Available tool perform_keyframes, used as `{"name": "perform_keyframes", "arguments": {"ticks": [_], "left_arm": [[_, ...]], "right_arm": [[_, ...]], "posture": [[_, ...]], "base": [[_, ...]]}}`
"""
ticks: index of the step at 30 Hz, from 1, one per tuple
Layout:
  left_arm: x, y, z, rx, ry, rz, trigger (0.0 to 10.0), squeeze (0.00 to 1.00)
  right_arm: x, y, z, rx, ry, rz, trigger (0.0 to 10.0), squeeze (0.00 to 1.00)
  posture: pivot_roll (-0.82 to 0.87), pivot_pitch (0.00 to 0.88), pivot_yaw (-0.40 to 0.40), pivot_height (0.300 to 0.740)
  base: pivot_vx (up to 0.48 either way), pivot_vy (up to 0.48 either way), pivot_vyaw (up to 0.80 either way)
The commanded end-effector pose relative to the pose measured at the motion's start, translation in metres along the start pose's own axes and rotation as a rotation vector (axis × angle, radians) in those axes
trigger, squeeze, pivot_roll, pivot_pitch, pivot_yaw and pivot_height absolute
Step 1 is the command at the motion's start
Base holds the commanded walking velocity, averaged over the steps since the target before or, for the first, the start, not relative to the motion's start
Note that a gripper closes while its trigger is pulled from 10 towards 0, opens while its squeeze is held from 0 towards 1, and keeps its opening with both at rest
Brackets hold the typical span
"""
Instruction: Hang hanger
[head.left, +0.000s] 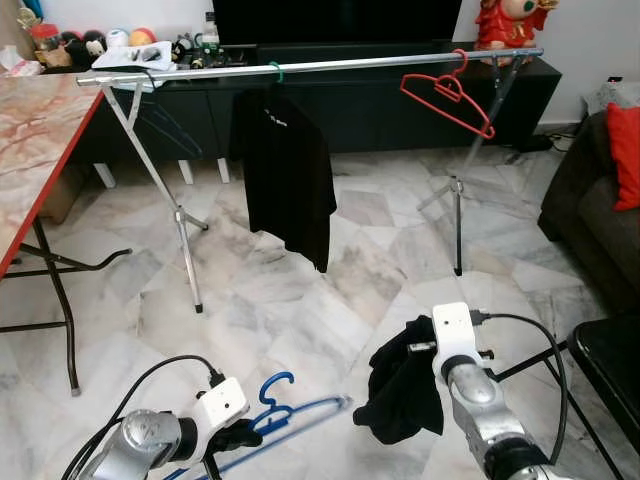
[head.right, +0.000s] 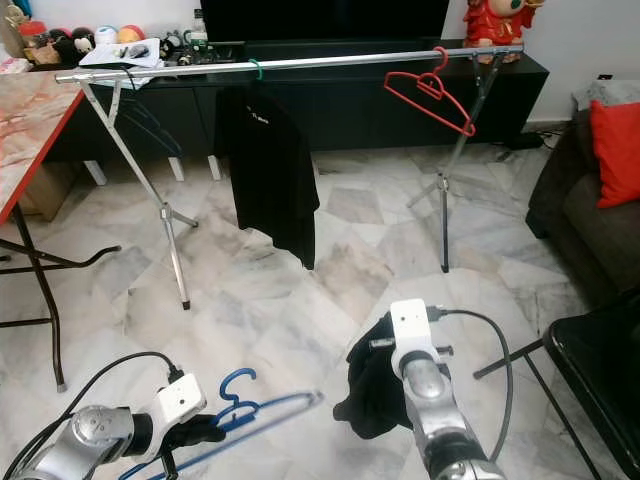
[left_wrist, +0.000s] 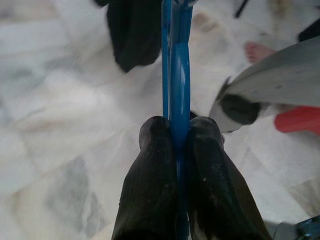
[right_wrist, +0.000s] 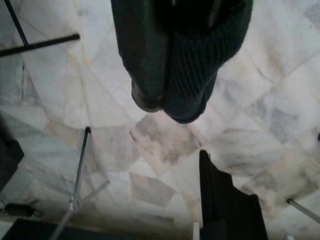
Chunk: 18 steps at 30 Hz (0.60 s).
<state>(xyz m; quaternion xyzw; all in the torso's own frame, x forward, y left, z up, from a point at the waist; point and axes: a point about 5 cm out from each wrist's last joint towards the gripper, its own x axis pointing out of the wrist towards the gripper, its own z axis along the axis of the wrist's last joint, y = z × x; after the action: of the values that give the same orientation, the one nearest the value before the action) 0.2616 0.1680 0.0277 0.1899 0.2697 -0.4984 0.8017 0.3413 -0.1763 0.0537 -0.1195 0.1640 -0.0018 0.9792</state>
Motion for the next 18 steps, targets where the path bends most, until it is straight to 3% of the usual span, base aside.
{"name": "perform_keyframes", "arguments": {"ticks": [1,11,18], "left_arm": [[0.004,-0.003,0.011,0.022,-0.025,-0.046,10.0,0.0],[0.008,-0.012,0.063,0.019,-0.172,-0.192,10.0,0.0],[0.012,-0.021,0.085,0.056,-0.233,-0.196,10.0,0.0]], "right_arm": [[0.001,-0.002,0.004,0.006,-0.003,-0.01,10.0,0.0],[0.008,-0.001,0.021,0.016,-0.033,-0.007,10.0,0.0],[0.008,-0.001,0.022,0.022,-0.026,-0.013,10.0,0.0]], "posture": [[-0.01,0.111,-0.001,0.74],[-0.01,0.109,-0.003,0.74],[-0.01,0.11,-0.005,0.74]], "base": [[0.0,0.0,0.0],[0.0,0.0,0.0],[0.0,0.0,0.0]]}}
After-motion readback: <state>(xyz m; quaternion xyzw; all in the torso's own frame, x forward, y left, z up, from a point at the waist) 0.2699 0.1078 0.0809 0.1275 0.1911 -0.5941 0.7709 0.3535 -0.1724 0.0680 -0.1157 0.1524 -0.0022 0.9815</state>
